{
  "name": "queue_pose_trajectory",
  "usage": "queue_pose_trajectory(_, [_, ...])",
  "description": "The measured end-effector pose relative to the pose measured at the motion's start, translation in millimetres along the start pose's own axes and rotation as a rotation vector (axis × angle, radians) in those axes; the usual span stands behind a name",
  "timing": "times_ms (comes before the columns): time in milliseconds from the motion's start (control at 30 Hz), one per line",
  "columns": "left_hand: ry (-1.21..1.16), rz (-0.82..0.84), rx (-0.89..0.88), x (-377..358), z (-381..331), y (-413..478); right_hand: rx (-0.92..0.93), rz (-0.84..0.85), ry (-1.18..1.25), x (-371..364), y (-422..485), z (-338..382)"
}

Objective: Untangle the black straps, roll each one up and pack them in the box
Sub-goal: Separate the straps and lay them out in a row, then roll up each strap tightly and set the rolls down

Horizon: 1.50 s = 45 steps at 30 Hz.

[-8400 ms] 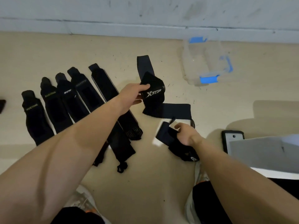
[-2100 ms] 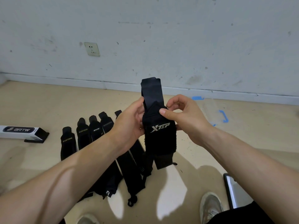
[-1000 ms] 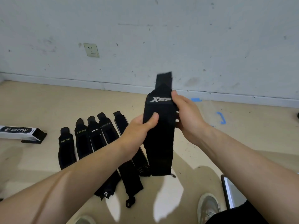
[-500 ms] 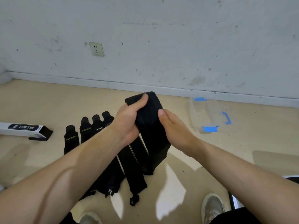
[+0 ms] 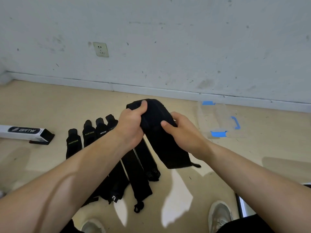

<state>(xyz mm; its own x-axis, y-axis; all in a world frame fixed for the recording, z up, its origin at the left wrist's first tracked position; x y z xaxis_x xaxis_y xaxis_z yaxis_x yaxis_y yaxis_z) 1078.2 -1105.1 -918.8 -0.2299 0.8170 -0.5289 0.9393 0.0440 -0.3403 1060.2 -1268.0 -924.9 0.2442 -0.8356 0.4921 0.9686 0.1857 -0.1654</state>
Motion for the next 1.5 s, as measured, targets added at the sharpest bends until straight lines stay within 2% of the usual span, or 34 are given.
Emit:
queue_pose_trajectory(133, [0.23,0.246,0.112,-1,12,-8,0.026,-0.126,0.154,12,7,5])
queue_pose_trajectory(200, [0.364,0.3,0.171,-4,26,-18,-0.01,-0.18,0.229,19,12,5])
queue_pose_trajectory(300, [0.605,0.316,0.086,-4,37,-24,-0.121,-0.247,0.359,30,15,4])
queue_pose_trajectory(400, [0.469,0.253,0.071,-3,28,-18,-0.195,-0.143,0.584,34,11,8])
queue_pose_trajectory(500, [0.304,0.204,0.12,-3,14,-8,-0.179,0.049,0.382,28,2,9])
queue_pose_trajectory(600, [0.152,0.089,0.147,-2,6,-4,-0.133,0.123,0.208,20,-2,5])
queue_pose_trajectory(700, [0.118,0.092,0.206,-6,1,-10,-0.122,0.086,0.172,21,4,-2])
queue_pose_trajectory(833, [0.382,0.223,0.301,-3,13,-19,-0.159,0.009,0.281,24,11,-7])
queue_pose_trajectory(967, [0.558,0.206,0.214,0,15,-21,-0.191,-0.037,0.319,27,13,-6])
queue_pose_trajectory(1100, [0.414,0.148,0.248,3,3,-13,-0.159,-0.113,0.087,33,12,1])
queue_pose_trajectory(1200, [0.295,0.11,0.316,5,-4,-8,-0.003,-0.211,-0.118,41,12,5])
queue_pose_trajectory(1233, [0.271,0.101,0.326,5,-7,-8,0.083,-0.183,-0.176,45,11,5])
queue_pose_trajectory(1300, [0.244,0.081,0.335,4,-12,-7,0.245,-0.024,-0.284,53,8,7])
queue_pose_trajectory(1367, [0.229,0.07,0.335,3,-17,-7,0.341,0.146,-0.282,57,1,14])
queue_pose_trajectory(1433, [0.225,0.068,0.34,3,-20,-9,0.358,0.217,-0.238,59,-2,16])
queue_pose_trajectory(1500, [0.26,0.07,0.334,3,-22,-11,0.352,0.211,-0.231,59,-3,16])
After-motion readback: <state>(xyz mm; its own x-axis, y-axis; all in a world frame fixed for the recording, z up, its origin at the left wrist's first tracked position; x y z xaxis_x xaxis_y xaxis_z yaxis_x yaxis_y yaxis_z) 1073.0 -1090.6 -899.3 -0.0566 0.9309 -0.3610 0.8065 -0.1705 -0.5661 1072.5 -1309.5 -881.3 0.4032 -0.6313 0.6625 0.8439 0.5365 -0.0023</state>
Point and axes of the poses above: each hand's wrist, its own y-axis towards the middle knuckle, its own x-axis out of the back of the hand, z = x × y, the point moved 1 cm from there along y, towards the middle knuckle, and after that the axes turned 11 degrees about -y, right-handed, at the moved point
